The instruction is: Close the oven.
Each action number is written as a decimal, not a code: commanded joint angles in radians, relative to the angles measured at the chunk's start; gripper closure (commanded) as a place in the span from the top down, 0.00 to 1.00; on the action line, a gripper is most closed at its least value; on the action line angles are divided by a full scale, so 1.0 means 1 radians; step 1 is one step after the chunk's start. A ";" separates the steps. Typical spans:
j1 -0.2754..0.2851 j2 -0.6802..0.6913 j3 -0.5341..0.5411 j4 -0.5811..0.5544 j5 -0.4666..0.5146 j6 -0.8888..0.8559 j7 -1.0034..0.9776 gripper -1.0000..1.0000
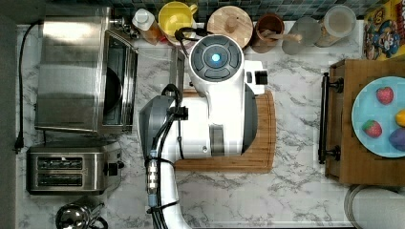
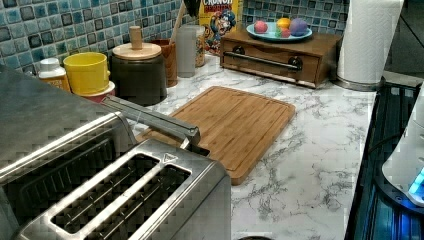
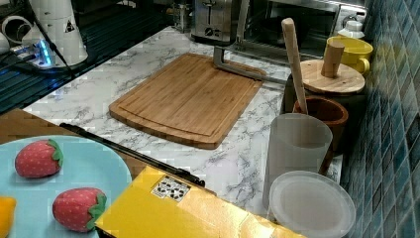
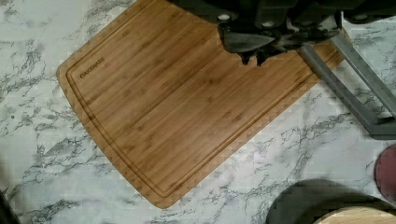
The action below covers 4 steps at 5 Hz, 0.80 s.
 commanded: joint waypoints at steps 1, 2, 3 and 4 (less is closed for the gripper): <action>0.000 0.003 0.002 -0.076 0.014 0.093 -0.015 0.00; -0.013 -0.040 0.010 -0.175 0.085 0.135 -0.171 0.00; -0.052 -0.050 -0.027 -0.285 0.250 0.250 -0.447 0.00; -0.084 -0.030 -0.050 -0.323 0.378 0.277 -0.657 0.00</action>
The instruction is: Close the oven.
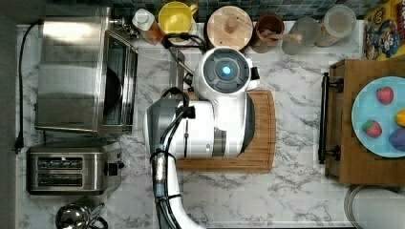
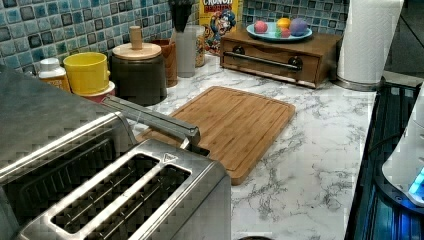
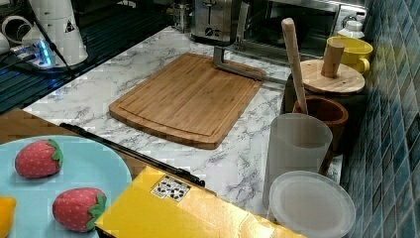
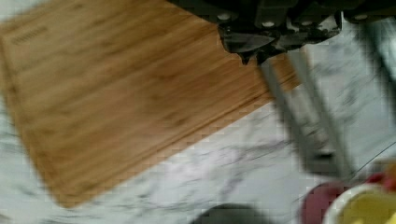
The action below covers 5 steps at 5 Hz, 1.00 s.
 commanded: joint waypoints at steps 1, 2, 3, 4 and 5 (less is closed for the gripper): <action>-0.093 -0.024 -0.066 -0.282 0.324 0.192 -0.496 0.00; -0.101 -0.008 -0.059 -0.312 0.438 0.255 -0.626 0.00; -0.096 0.017 -0.052 -0.323 0.583 0.279 -0.807 0.00; -0.064 0.037 -0.011 -0.339 0.698 0.374 -0.964 0.00; -0.041 0.111 0.021 -0.285 0.745 0.403 -1.010 0.00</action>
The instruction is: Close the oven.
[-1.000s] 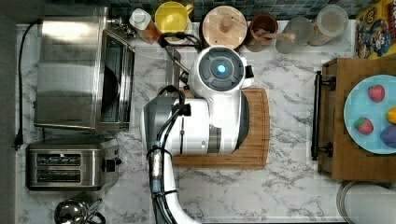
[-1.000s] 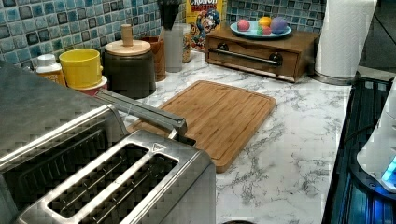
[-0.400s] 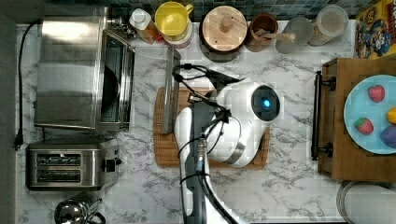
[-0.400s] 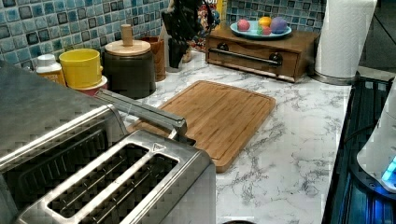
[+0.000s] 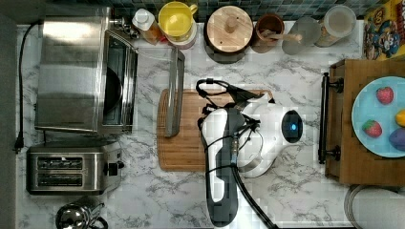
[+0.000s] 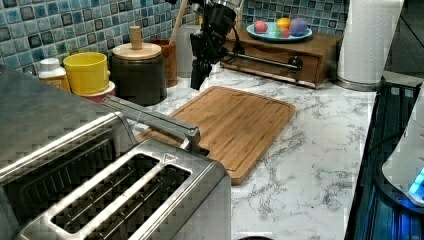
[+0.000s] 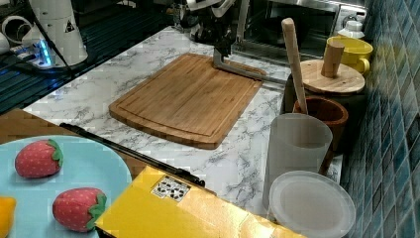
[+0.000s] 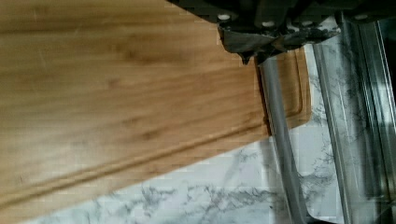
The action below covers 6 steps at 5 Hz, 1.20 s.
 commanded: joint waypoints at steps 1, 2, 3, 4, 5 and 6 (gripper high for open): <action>0.069 0.115 0.118 0.114 0.239 0.146 -0.208 0.00; 0.061 0.175 0.164 0.149 0.328 0.219 -0.287 0.00; 0.050 0.180 0.155 0.181 0.376 0.186 -0.308 0.00; 0.023 0.143 0.177 0.176 0.470 0.198 -0.364 0.00; 0.075 0.134 0.137 0.181 0.516 0.210 -0.396 0.00; 0.046 0.174 0.170 0.228 0.388 0.138 -0.279 0.00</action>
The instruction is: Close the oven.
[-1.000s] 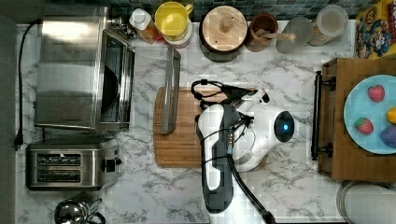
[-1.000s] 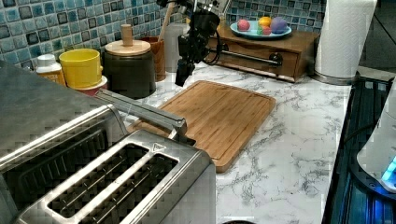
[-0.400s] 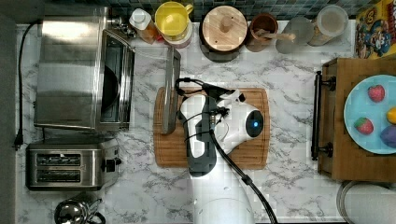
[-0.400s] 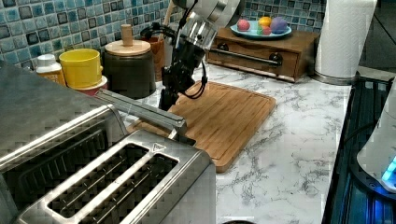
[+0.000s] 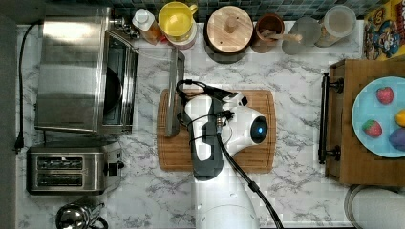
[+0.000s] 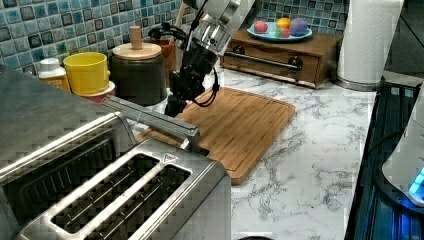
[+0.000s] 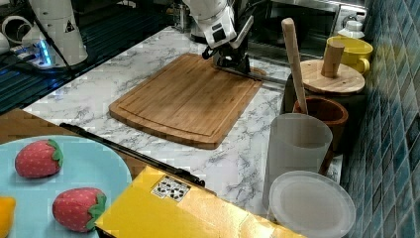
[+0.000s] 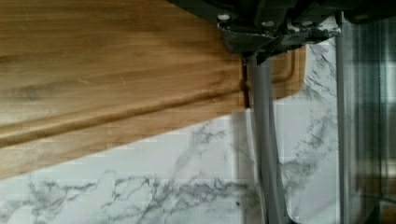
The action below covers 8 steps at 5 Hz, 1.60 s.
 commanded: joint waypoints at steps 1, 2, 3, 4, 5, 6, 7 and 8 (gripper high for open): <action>0.035 0.081 0.026 0.267 -0.193 -0.167 0.184 0.00; 0.048 0.118 0.031 0.290 -0.168 -0.162 0.203 0.00; 0.075 0.135 0.020 0.308 -0.175 -0.141 0.239 0.00; 0.051 0.118 0.016 0.315 -0.163 -0.210 0.261 0.00; 0.063 0.080 0.009 0.302 -0.168 -0.205 0.282 0.00; 0.067 0.028 0.009 0.294 -0.178 -0.232 0.294 0.00; 0.067 -0.028 0.034 0.281 -0.189 -0.236 0.288 0.00; 0.074 -0.082 0.048 0.274 -0.183 -0.243 0.283 0.00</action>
